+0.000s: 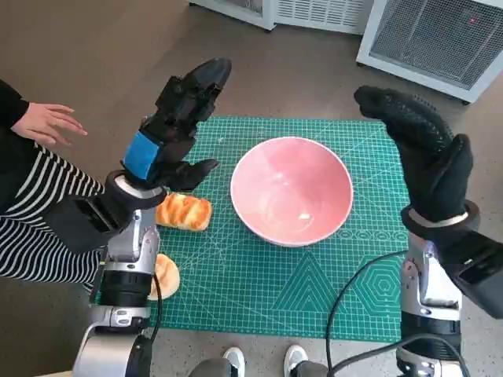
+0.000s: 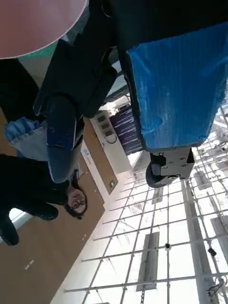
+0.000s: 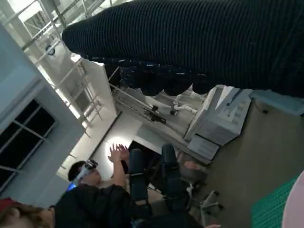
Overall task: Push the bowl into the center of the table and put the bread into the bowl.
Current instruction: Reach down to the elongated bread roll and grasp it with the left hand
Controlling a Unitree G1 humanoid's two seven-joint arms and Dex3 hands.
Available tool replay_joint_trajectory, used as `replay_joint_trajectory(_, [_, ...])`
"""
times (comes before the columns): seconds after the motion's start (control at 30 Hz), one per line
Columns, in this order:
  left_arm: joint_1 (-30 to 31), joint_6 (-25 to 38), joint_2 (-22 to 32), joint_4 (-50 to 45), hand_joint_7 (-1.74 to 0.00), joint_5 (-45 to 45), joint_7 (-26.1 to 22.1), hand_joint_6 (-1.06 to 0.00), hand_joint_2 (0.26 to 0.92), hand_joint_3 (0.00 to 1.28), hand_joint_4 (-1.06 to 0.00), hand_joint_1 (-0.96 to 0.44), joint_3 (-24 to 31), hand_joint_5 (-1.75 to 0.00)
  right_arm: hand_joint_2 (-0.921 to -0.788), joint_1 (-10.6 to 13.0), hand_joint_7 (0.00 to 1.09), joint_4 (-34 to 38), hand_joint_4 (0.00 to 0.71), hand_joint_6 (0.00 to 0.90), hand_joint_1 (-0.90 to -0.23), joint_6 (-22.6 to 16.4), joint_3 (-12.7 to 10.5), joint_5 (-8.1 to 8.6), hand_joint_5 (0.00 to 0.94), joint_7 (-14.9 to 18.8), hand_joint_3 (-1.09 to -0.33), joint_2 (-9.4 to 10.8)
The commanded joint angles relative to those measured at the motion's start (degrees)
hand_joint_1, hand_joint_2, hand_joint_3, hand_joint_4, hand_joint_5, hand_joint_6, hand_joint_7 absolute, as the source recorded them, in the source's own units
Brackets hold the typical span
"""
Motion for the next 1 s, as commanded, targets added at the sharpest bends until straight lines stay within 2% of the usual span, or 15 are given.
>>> replay_joint_trajectory(0.03, [-0.5, 0.3, 2.9, -0.6, -0.47, -0.2, -1.9, 0.00, 0.921, 0.35, -0.09, -0.78, 0.7, 0.00, -0.921, 2.2, 0.51, 0.1, 0.149, 0.026, -0.706, 0.5, 0.0, -0.76, 0.009, -0.6, -0.661, -0.5])
replay_joint_trajectory(0.1, [-0.6, -0.1, 4.3, -0.2, -0.47, 0.6, -2.3, 0.00, 0.921, 0.34, -0.08, -0.77, 1.0, 0.00, -0.921, 2.4, 0.51, -0.2, 0.150, 0.026, -0.706, 0.8, 0.0, -0.70, 0.009, -0.9, -0.660, -0.5])
replay_joint_trajectory(0.23, [0.0, 1.1, 13.5, -1.0, -0.48, 11.2, -0.8, 0.00, 0.921, 0.27, -0.10, -0.76, -0.1, -0.01, -0.921, 3.2, 0.51, -1.3, 0.156, 0.027, -0.705, 1.6, -0.1, -0.32, 0.011, -1.3, -0.659, -0.5])
replay_joint_trajectory(0.33, [1.3, 6.1, 19.8, -4.4, -0.47, 19.4, 0.5, -0.01, 0.921, 0.18, -0.10, -0.74, -1.2, -0.01, -0.921, 3.6, 0.51, -2.2, 0.157, 0.028, -0.705, 2.3, -0.1, -0.15, 0.011, -1.8, -0.659, -0.5])
replay_joint_trajectory(0.4, [1.9, 9.5, 23.0, -6.3, -0.37, 23.3, 0.3, -0.06, 0.901, 0.09, -0.11, -0.71, -2.0, 0.00, -0.921, 3.8, 0.51, -2.7, 0.158, 0.029, -0.708, 2.7, -0.2, -0.14, 0.011, -2.1, -0.658, -0.5])
replay_joint_trajectory(0.47, [1.9, 11.5, 25.2, -6.9, -0.29, 25.0, -0.8, -0.11, 0.871, 0.04, -0.11, -0.69, -2.8, 0.00, -0.921, 4.0, 0.51, -3.1, 0.159, 0.029, -0.710, 3.0, -0.2, -0.17, 0.011, -2.4, -0.658, -0.5])
replay_joint_trajectory(0.53, [1.7, 12.8, 27.0, -6.7, -0.24, 25.9, -2.3, -0.15, 0.836, 0.02, -0.10, -0.64, -3.9, 0.00, -0.921, 4.1, 0.51, -3.5, 0.158, 0.030, -0.710, 3.4, -0.3, -0.03, 0.010, -2.6, -0.658, -0.5])
replay_joint_trajectory(0.63, [1.6, 15.0, 29.1, -6.7, -0.15, 27.1, -4.1, -0.22, 0.773, 0.01, -0.10, -0.50, -5.6, 0.00, -0.921, 4.3, 0.51, -3.9, 0.156, 0.033, -0.714, 3.9, -0.4, 0.26, 0.008, -2.7, -0.656, -0.5])
replay_joint_trajectory(0.73, [1.7, 17.2, 30.4, -6.8, -0.11, 28.6, -5.6, -0.24, 0.744, 0.00, -0.09, -0.38, -7.6, 0.00, -0.921, 4.2, 0.51, -3.7, 0.155, 0.039, -0.718, 4.2, -0.5, 0.72, 0.006, -2.6, -0.648, -0.4])
replay_joint_trajectory(1.0, [2.8, 25.2, 30.9, -10.6, -0.03, 35.2, -5.6, -0.27, 0.722, 0.00, -0.08, -0.20, -13.0, 0.00, -0.921, 3.6, 0.50, -2.8, 0.155, 0.045, -0.725, 4.4, -0.3, 1.25, 0.005, -2.2, -0.635, 0.1])
